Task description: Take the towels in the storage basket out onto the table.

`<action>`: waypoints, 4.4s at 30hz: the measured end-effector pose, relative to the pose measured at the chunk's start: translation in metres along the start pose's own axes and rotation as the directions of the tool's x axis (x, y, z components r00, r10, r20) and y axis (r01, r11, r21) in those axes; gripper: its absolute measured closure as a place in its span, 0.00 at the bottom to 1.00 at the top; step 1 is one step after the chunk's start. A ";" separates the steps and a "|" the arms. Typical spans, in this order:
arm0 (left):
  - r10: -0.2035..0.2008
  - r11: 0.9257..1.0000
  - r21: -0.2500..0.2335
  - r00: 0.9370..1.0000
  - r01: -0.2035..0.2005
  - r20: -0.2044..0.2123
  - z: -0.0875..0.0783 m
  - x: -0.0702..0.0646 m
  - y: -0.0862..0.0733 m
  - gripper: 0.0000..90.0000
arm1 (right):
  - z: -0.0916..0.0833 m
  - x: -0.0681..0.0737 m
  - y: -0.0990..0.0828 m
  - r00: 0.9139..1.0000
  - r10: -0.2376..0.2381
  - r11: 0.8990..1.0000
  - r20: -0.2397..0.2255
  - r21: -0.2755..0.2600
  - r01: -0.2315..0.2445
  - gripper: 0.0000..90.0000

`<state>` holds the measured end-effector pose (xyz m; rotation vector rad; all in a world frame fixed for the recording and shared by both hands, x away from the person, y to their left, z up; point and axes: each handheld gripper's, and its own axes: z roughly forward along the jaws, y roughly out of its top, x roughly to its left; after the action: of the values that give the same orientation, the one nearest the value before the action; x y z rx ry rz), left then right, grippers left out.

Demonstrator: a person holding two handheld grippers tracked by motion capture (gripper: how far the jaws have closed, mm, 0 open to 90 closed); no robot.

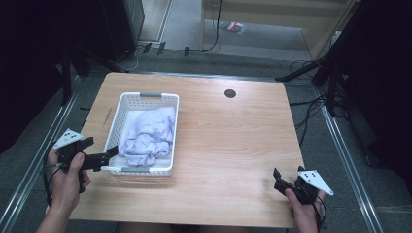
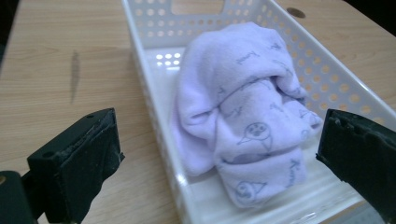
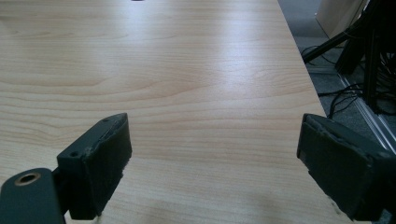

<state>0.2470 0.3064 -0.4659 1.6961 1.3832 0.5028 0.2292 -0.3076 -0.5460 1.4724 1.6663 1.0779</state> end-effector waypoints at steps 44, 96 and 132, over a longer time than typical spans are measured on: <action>0.116 0.877 0.477 0.990 -0.065 -0.078 0.133 -0.051 0.048 0.00 | 0.000 -0.001 0.000 1.000 0.001 1.000 -0.015 -0.001 -0.001 0.11; 0.183 0.851 0.519 0.972 -0.081 -0.150 0.116 -0.066 0.085 0.65 | 0.000 -0.001 0.000 1.000 0.006 1.000 -0.012 -0.001 -0.006 0.11; 0.228 0.871 0.465 0.969 -0.159 -0.095 0.100 -0.131 0.146 0.65 | 0.000 -0.002 0.000 1.000 0.008 1.000 -0.019 -0.004 -0.008 0.11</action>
<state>0.3681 0.1469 -0.3745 2.2355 1.5285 0.4444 0.2292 -0.3100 -0.5460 1.4712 1.6719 1.1023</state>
